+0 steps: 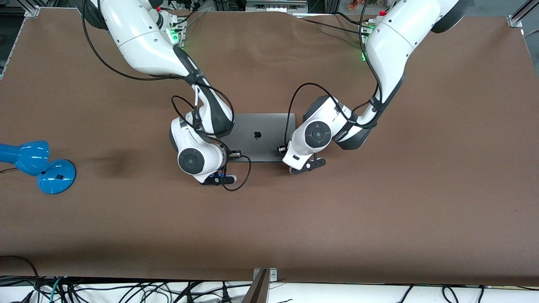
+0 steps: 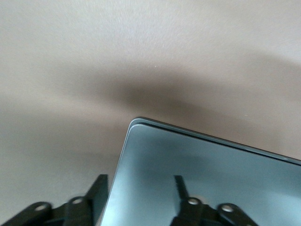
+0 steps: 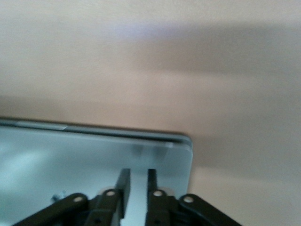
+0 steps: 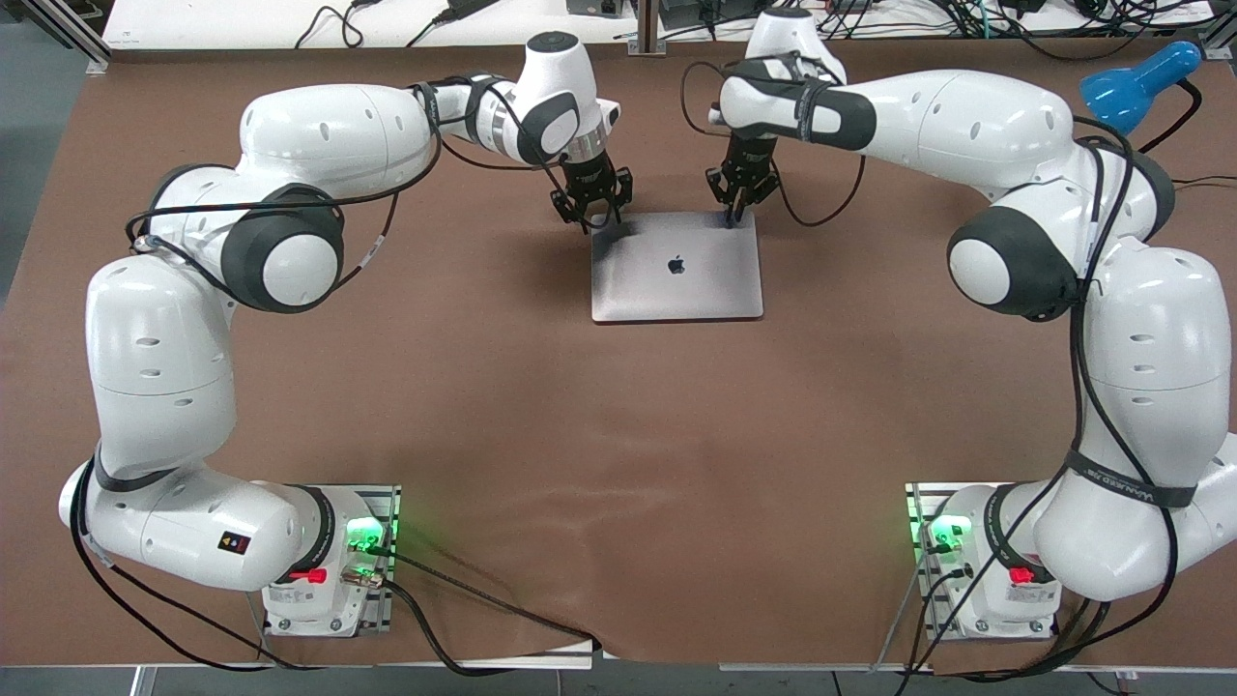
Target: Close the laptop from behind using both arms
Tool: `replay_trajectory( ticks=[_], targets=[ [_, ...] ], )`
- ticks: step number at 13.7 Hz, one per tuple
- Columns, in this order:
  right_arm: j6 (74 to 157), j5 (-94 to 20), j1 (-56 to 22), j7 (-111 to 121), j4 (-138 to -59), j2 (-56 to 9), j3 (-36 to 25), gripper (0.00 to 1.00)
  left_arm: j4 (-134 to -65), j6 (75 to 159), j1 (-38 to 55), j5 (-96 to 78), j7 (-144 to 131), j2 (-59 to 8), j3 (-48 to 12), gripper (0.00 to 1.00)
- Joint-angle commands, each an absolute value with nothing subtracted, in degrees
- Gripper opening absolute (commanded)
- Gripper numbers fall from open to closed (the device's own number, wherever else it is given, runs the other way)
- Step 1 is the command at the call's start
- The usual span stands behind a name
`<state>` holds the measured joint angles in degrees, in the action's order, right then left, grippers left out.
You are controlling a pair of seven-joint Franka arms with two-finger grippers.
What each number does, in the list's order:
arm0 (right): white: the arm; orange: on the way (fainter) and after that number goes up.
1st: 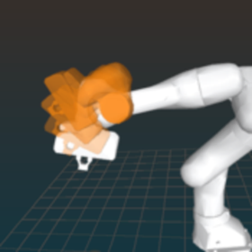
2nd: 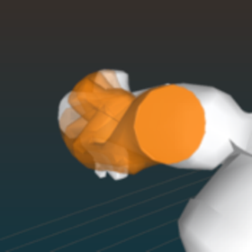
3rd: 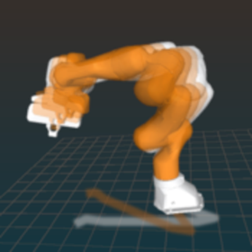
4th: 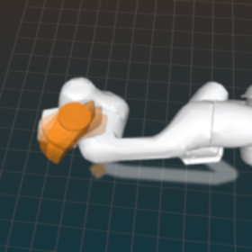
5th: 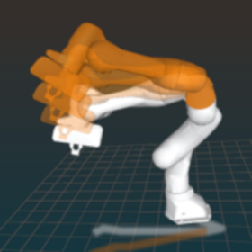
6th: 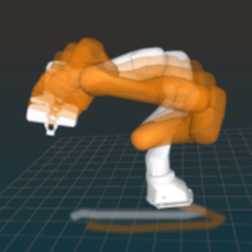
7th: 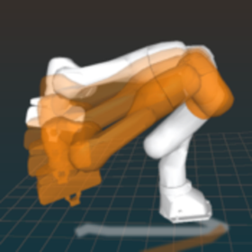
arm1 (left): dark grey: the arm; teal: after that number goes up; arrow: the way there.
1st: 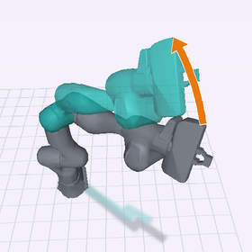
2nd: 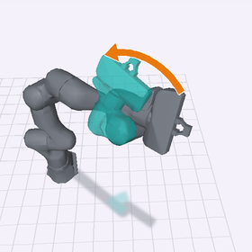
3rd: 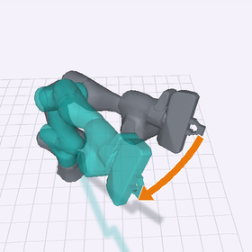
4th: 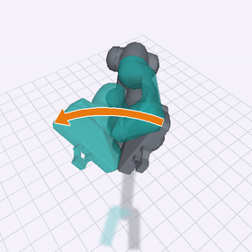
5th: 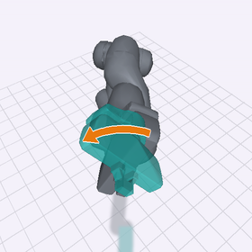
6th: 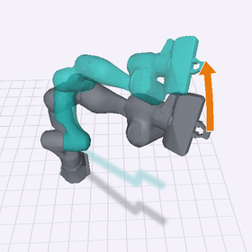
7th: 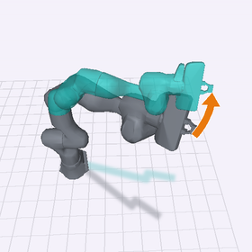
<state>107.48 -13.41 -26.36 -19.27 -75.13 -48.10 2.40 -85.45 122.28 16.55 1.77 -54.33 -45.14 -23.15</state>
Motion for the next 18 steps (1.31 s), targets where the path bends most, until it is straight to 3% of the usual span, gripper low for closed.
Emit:
replay_trajectory(
  ticks=[1, 7, 15, 18],
  targets=[
    [101.61, -12.57, -26.28, -19.6, -73.74, -43.0, 2.02, 1.0, -86.48, 119.19, 16.44, 3.43, -54.84, -40.88, -22.94, 1.0],
    [94.93, -12.39, -25.84, -19.25, -73.92, -34.81, -7.54, 1.0, -86.57, 107.52, 12.4, 3.52, -50.03, -31.57, -23.03, 1.0],
    [88.42, -12.66, -25.93, -7.67, -74.36, -29.45, -21.61, 1.0, -87.63, 94.41, 0.28, 3.43, -31.85, -14.78, -23.03, 1.0],
    [91.13, -10.39, -23.75, -5.1, -83.11, -19.99, -21.98, 1.0, -87.8, 89.93, 0.78, 3.17, -23.76, -9.51, -17.61, 1.0]
  ],
)
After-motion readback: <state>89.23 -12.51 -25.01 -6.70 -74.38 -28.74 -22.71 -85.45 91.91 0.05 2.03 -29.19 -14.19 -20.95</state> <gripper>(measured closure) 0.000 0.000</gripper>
